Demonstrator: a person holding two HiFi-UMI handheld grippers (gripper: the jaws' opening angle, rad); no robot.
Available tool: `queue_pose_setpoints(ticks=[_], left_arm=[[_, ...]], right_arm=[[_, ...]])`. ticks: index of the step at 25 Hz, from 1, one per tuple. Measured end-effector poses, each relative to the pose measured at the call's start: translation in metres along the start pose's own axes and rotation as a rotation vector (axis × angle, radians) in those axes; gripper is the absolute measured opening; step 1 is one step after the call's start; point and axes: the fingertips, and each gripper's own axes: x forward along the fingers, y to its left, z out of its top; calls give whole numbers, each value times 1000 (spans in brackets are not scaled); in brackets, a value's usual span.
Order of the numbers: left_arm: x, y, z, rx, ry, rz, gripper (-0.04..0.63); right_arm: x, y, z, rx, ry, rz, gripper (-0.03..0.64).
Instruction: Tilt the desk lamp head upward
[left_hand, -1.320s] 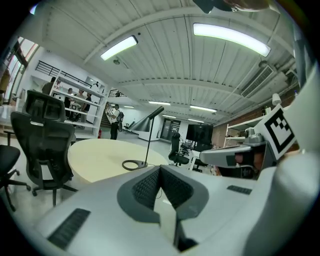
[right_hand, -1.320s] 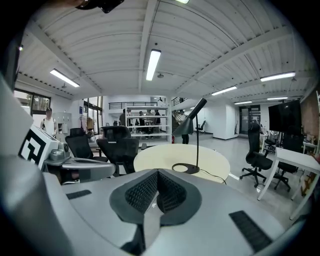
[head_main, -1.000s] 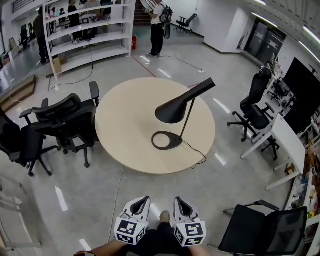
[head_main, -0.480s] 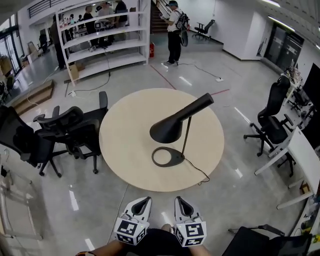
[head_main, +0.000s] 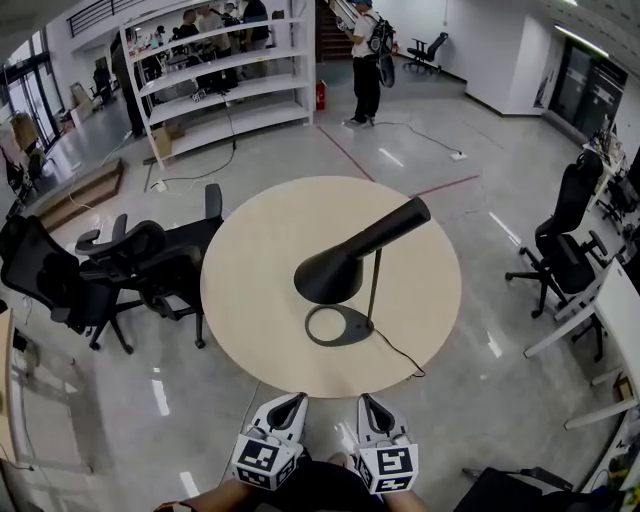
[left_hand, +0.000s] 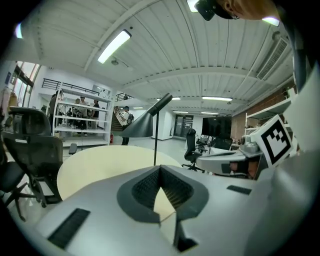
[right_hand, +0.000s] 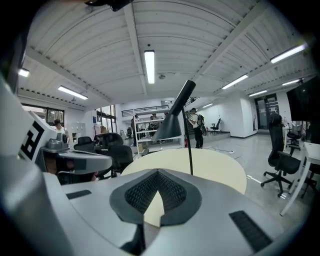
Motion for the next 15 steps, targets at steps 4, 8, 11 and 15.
queue_pose_setpoints(ticks=[4,8,11,15], left_arm=[[33,27,13,-17,-7,-26,46],[66,62,43,-61,-43,-68,46],[84,94,64,-113,-68,-106,47],[94,135,85,-177,-81,-174,48]], right_arm=[[26,-11,20,-18,-12,-34,9],[49,-20,56,-47,-41,-86,9],[69,-19,92,-94,-79,-96,9],[92,-8,148,-153,-144,-122,9]])
